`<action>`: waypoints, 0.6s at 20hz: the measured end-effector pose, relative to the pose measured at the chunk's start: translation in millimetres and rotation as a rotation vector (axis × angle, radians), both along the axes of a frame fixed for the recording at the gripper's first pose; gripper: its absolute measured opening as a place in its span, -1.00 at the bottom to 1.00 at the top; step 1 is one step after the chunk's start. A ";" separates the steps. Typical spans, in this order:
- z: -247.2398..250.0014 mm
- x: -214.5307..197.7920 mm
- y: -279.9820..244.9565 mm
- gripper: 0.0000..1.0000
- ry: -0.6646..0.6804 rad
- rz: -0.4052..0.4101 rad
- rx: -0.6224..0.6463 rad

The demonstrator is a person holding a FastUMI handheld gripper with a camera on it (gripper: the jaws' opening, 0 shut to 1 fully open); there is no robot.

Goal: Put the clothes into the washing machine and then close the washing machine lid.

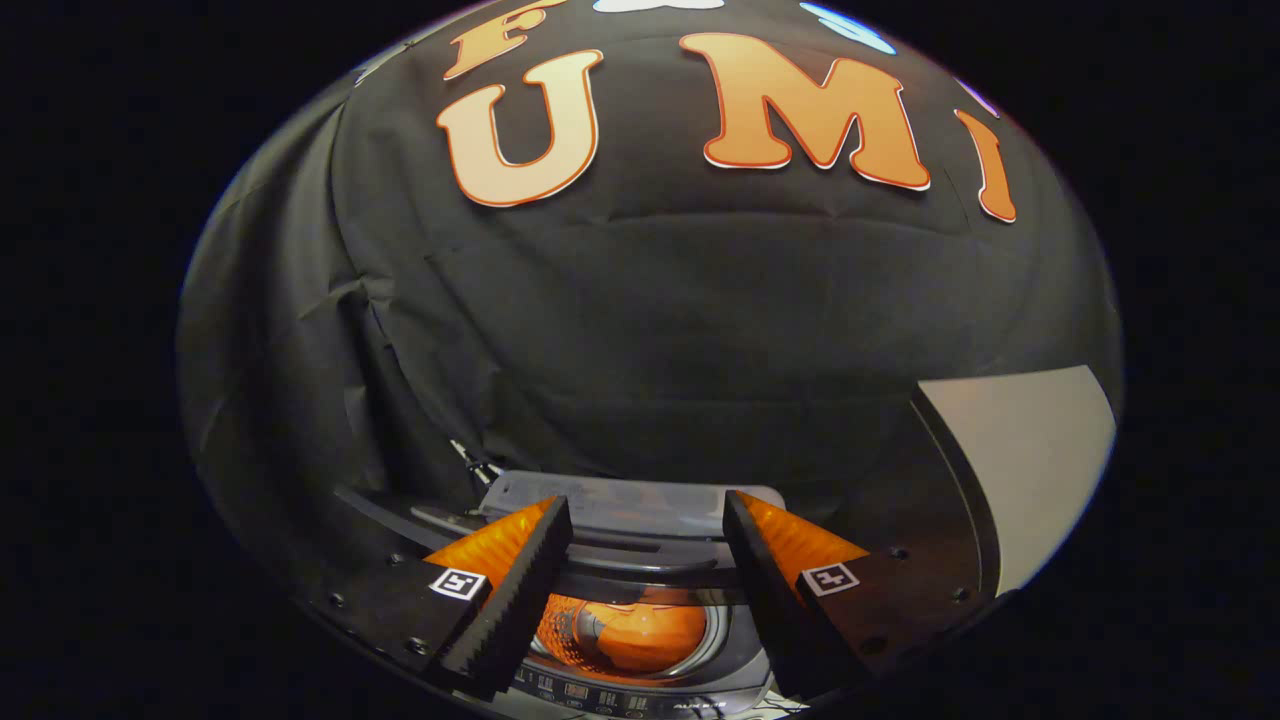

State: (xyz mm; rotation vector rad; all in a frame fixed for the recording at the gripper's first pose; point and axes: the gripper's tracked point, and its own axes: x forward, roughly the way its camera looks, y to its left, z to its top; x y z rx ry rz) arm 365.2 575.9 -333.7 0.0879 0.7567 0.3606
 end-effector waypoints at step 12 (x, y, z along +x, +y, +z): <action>-59.7 -87.8 -18.6 0.97 0.075 0.001 0.017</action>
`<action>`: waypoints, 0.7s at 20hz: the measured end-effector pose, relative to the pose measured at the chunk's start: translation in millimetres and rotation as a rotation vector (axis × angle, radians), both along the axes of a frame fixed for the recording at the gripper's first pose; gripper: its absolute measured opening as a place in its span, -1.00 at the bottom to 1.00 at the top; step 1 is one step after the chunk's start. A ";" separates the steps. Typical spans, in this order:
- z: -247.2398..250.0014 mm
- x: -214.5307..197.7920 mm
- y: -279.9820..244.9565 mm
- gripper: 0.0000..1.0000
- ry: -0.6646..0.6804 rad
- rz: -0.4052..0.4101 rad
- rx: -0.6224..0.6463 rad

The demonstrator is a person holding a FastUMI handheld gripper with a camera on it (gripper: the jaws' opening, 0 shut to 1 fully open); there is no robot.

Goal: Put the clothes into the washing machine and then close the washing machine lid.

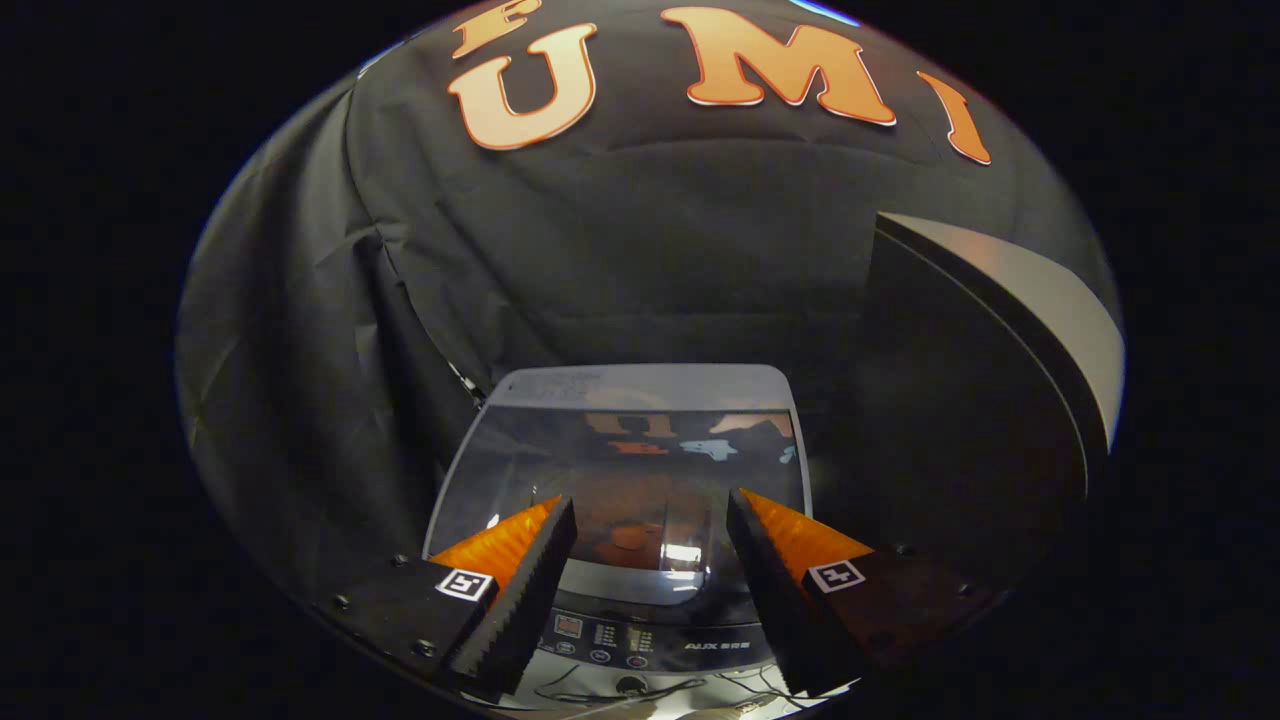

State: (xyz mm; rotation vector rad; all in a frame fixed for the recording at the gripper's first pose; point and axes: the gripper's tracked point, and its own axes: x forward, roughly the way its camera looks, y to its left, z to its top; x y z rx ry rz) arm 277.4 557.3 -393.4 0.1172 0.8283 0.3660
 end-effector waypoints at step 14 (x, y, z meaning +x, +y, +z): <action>268.2 -1.7 -29.8 0.96 -0.456 0.068 0.206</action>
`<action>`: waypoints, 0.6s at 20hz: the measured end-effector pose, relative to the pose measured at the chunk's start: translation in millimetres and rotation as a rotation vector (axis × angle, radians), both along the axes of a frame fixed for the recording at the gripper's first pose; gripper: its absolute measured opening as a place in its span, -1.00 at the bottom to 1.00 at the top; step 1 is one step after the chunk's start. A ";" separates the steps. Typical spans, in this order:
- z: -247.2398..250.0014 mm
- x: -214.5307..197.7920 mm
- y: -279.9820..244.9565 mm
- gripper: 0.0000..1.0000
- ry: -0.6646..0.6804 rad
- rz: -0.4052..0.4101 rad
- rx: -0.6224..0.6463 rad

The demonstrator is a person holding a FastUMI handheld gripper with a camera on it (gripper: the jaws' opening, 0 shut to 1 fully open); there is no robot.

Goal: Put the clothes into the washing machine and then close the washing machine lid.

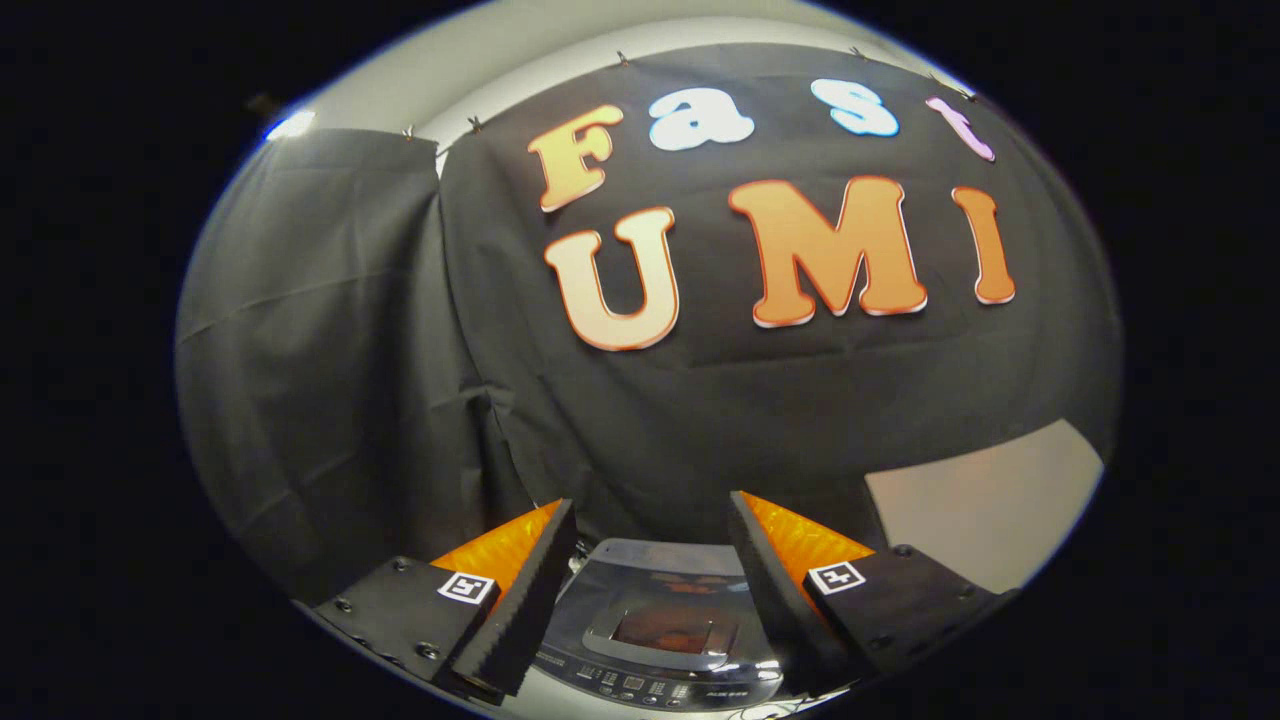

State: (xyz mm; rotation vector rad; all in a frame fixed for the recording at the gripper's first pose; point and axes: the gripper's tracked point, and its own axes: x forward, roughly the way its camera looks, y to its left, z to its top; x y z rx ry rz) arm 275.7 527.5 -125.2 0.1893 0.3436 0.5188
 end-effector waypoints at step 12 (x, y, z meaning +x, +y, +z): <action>132.2 -88.2 -291.4 0.96 -0.231 -0.231 -0.094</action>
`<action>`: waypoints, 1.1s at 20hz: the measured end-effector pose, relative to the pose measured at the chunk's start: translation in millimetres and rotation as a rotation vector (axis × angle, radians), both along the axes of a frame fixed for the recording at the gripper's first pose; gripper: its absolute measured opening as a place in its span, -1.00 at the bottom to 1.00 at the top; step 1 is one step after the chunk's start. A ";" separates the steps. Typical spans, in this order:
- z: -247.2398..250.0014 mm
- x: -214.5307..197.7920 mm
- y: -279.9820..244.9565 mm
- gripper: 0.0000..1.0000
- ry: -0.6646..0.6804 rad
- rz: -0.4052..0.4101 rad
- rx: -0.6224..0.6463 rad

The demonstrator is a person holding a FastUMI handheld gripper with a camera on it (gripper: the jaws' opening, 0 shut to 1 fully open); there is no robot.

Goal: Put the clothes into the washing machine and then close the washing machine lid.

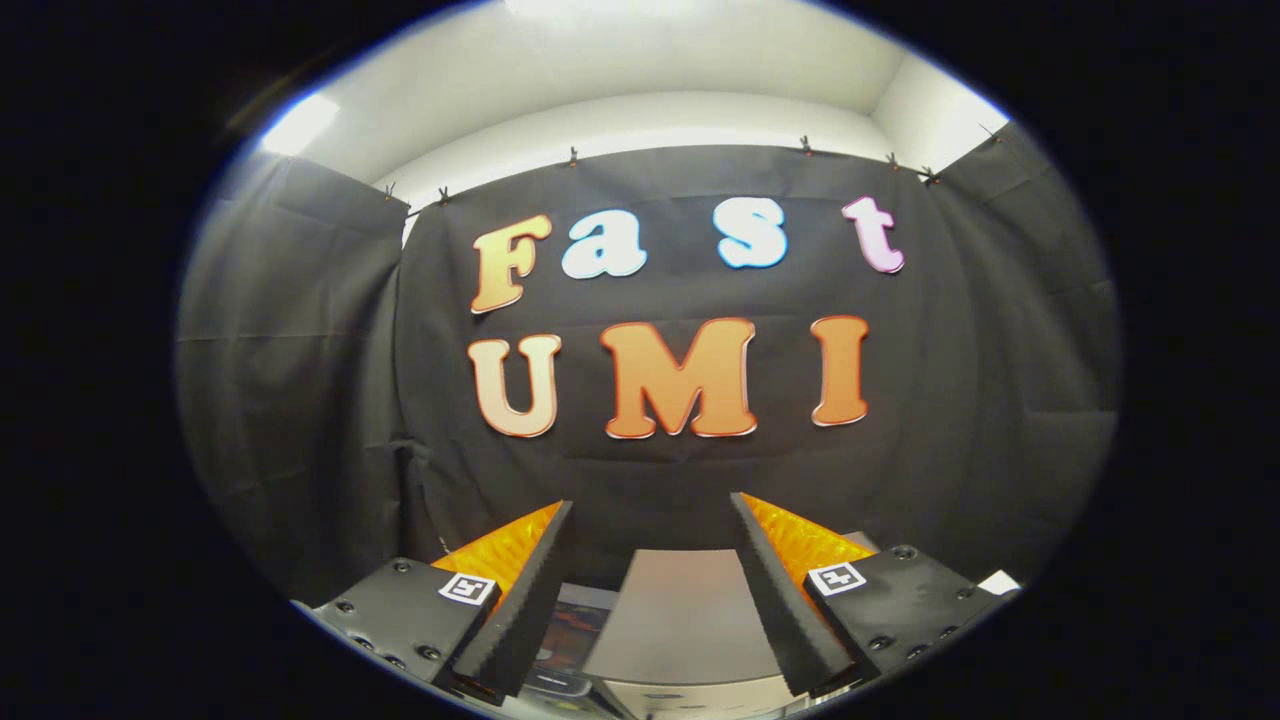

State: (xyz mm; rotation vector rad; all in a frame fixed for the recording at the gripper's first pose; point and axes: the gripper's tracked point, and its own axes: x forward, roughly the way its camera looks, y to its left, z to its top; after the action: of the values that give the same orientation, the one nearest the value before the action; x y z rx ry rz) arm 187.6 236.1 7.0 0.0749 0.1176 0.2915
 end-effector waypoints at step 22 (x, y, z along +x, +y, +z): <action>-8.4 -109.3 -264.8 0.96 -0.048 -0.273 -0.101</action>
State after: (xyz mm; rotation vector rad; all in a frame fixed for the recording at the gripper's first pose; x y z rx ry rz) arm 78.3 -28.6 -1.3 -0.0163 0.0735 0.0146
